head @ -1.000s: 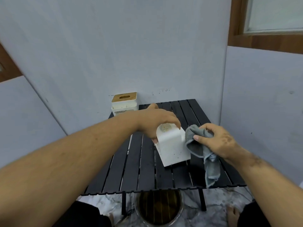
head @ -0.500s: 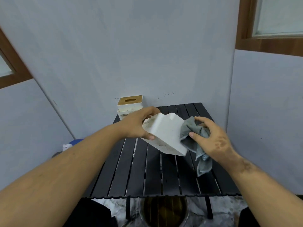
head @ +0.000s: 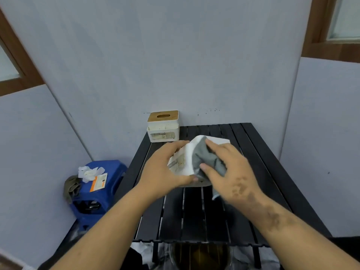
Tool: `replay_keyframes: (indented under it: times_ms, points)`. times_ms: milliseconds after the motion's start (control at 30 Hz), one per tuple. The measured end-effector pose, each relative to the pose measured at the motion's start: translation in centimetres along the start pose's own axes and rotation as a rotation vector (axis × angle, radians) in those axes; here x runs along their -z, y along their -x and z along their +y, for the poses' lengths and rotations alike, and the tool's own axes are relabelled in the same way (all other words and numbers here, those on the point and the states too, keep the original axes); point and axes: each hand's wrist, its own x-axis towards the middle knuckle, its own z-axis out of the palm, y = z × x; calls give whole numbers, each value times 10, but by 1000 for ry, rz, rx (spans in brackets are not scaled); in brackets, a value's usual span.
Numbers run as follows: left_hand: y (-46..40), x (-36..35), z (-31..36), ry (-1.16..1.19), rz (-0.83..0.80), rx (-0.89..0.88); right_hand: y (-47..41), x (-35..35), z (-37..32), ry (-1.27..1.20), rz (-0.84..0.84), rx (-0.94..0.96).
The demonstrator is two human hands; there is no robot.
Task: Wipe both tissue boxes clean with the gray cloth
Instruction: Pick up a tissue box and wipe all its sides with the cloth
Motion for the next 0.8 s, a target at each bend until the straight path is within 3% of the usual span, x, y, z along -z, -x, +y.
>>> replay_keyframes:
  times_ms: [100,233,300,500,667,733,800]
  points:
    - [3,1,-9,43,41,28,-5,-2,2,106,-88,81]
    - [6,5,-22,32,46,67,-20,11,24,74,25,-206]
    - [6,2,-22,48,80,76,-19,0,19,66,17,-251]
    - [8,-4,-23,104,146,75,-4,-32,-8,5,-69,75]
    - [13,-4,-29,124,177,137,-29,-6,34,2,71,-369]
    - [14,-4,-29,137,182,142,-29,-12,26,14,74,-411]
    - [14,-5,-28,151,196,142,-19,-26,0,-21,32,-270]
